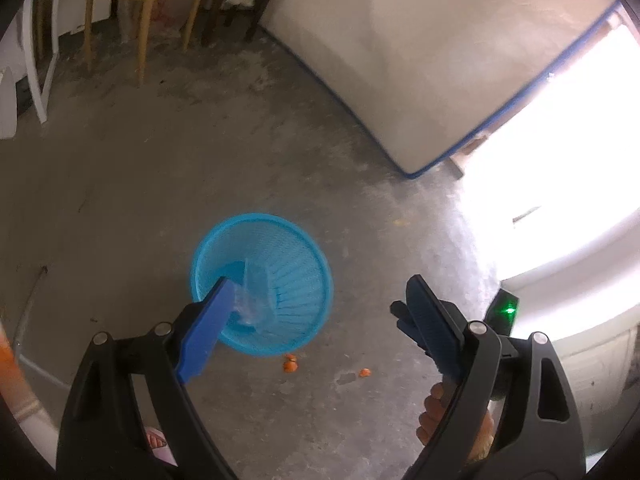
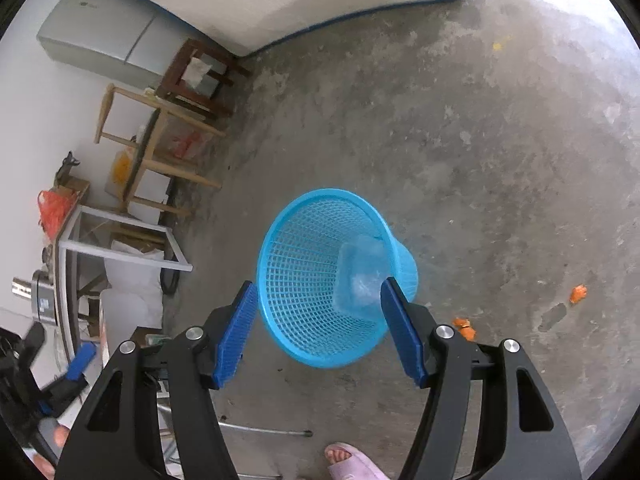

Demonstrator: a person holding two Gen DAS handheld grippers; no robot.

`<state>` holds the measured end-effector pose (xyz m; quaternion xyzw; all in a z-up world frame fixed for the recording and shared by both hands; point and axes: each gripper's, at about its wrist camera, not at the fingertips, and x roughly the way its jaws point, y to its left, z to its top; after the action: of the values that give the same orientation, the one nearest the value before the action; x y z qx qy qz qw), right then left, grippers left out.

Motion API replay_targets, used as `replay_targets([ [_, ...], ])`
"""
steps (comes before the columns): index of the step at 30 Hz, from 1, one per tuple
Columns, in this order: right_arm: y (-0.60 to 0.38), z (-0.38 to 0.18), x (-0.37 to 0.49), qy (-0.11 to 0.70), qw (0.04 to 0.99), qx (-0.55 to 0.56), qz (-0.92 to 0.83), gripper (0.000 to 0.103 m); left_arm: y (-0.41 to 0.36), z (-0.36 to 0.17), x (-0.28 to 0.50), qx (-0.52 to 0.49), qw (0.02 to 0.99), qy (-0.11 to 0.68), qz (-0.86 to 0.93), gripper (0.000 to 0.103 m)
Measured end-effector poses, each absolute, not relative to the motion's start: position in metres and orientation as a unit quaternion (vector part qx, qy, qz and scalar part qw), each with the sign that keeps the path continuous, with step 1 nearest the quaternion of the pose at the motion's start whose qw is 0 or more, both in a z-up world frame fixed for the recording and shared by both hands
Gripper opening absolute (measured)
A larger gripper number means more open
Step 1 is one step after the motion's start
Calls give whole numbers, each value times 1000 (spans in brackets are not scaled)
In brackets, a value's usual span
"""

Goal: Collect trash
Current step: 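Drop the plastic box and bag into the blue wastebasket with both tools, then swing both tools back toward the table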

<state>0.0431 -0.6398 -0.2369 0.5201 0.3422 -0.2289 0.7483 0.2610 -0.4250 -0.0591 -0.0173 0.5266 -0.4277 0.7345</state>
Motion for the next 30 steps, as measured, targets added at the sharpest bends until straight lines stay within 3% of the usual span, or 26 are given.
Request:
replay_targets([
  [8,-590,-182,0,350,796,447,-211,66,-326,12,187,20,784,445,-432,83],
  [15,-509,-125,-12,352,846,374,-142,77,-200,27,126,42,832,417,-364,83],
  [22,-415,-80,40,391,859,331,-11,78,-64,15,72,22,894,384,-231,84],
  [30,-266,-50,146,448,838,278,141,85,55,-6,56,-31,919,379,-104,89],
])
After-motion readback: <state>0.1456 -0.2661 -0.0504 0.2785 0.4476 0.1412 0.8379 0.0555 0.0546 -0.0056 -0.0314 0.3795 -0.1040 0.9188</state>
